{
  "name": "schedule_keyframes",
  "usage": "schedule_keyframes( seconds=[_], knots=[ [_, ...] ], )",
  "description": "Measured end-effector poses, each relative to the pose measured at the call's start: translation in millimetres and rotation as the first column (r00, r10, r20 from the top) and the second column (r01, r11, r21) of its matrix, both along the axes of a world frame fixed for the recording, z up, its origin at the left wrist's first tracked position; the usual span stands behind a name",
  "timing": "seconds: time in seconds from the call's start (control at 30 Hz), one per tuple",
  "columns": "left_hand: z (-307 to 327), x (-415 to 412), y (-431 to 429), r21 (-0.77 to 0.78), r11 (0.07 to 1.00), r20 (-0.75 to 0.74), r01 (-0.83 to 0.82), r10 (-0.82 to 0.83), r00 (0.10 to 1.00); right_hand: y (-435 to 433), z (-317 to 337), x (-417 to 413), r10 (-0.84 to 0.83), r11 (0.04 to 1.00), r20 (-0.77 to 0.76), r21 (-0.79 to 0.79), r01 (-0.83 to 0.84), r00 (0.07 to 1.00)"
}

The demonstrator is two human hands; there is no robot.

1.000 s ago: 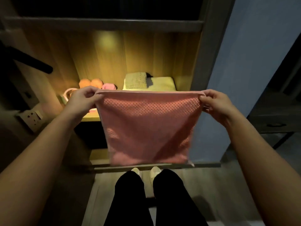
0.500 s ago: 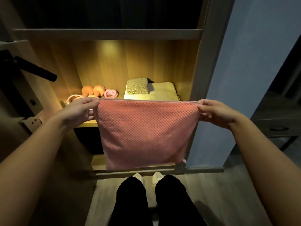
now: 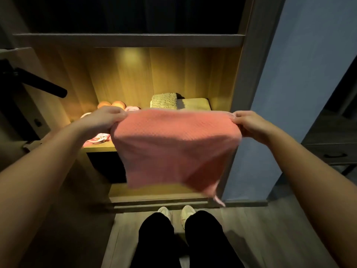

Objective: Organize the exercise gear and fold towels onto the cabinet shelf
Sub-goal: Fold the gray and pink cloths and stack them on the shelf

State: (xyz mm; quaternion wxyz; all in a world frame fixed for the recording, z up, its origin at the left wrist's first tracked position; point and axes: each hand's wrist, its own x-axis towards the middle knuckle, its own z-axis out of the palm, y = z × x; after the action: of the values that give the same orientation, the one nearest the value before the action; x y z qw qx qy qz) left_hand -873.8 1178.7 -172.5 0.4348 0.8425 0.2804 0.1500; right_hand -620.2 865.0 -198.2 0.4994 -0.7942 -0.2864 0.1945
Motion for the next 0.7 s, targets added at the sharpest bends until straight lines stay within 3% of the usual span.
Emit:
schedule_keyframes(
  seconds=[0.07, 0.17, 0.3, 0.7],
  knots=[
    [-1, 1, 0, 0.013, 1.0, -0.02, -0.004, 0.004, 1.0, 2, -1, 0, -0.049, 0.999, 0.052, -0.009, 0.05, 0.997],
    [-4, 2, 3, -0.049, 0.998, 0.074, -0.029, 0.033, 0.997, 4, -3, -2, -0.09, 0.994, 0.059, 0.07, 0.086, 0.994],
    [-10, 2, 7, 0.039, 0.996, 0.02, -0.075, 0.074, 0.997, 6, -5, -2, -0.142, 0.989, 0.166, 0.055, 0.135, 0.976],
    [-21, 13, 21, 0.049, 0.983, 0.086, -0.176, 0.171, 0.981, 21, -12, 3, -0.134, 0.991, 0.233, 0.04, 0.128, 0.963]
  ],
)
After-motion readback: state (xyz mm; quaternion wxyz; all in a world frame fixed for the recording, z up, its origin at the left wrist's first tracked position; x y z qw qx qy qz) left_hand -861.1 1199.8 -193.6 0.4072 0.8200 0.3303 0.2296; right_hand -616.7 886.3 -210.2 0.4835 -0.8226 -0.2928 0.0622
